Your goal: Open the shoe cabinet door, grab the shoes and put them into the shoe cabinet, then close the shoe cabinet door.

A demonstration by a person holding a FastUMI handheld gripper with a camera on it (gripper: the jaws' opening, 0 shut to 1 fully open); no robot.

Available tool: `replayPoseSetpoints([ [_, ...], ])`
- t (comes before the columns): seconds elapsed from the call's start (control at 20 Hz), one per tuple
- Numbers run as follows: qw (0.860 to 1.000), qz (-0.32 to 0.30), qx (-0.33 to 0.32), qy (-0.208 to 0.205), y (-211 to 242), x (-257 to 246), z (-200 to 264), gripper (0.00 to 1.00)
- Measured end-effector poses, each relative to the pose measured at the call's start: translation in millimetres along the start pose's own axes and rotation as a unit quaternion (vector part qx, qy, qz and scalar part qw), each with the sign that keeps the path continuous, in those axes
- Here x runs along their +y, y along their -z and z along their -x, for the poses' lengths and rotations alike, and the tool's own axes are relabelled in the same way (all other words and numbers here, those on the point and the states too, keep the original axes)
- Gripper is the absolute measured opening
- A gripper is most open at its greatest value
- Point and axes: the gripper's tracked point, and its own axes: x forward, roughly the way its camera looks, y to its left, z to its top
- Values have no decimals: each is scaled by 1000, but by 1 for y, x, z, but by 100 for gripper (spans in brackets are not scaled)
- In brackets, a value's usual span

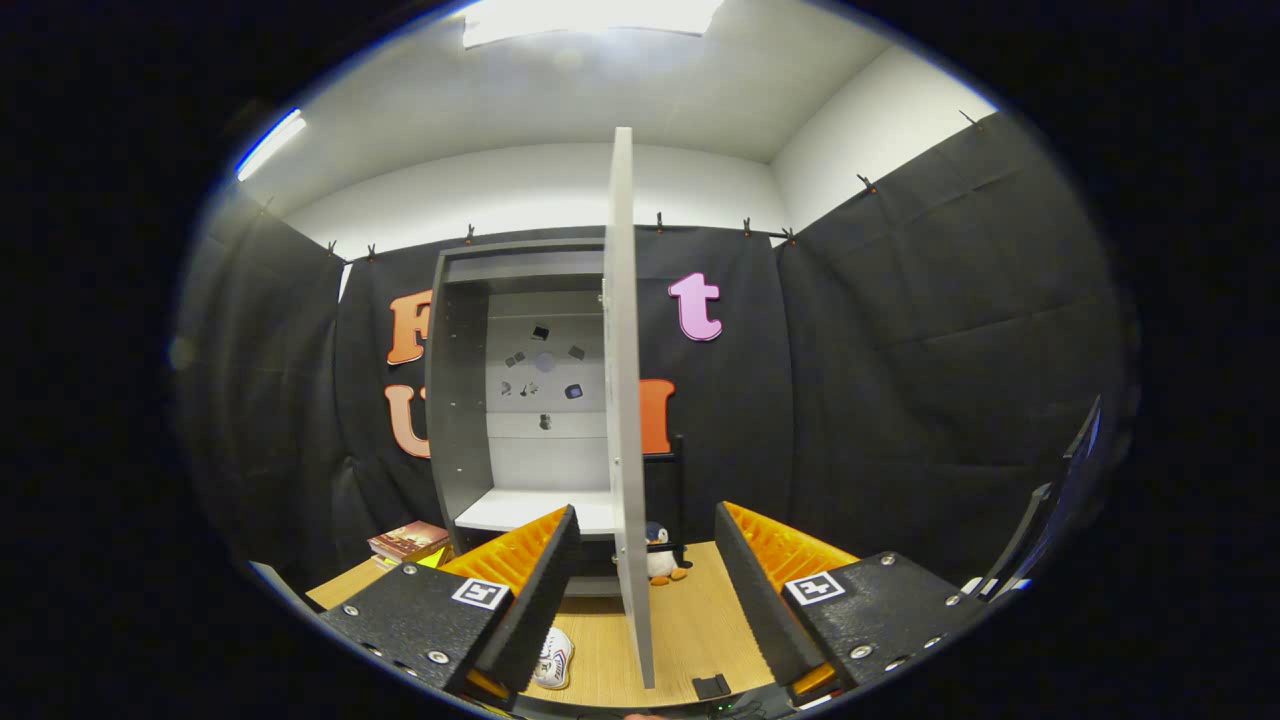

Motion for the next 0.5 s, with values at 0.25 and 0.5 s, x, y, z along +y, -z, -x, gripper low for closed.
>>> replayPoseSetpoints([
  [0.25,1000,-14,-3,-14,8,40,12,93],
  [0.5,999,-2,-7,-34,22,85,10,93],
])
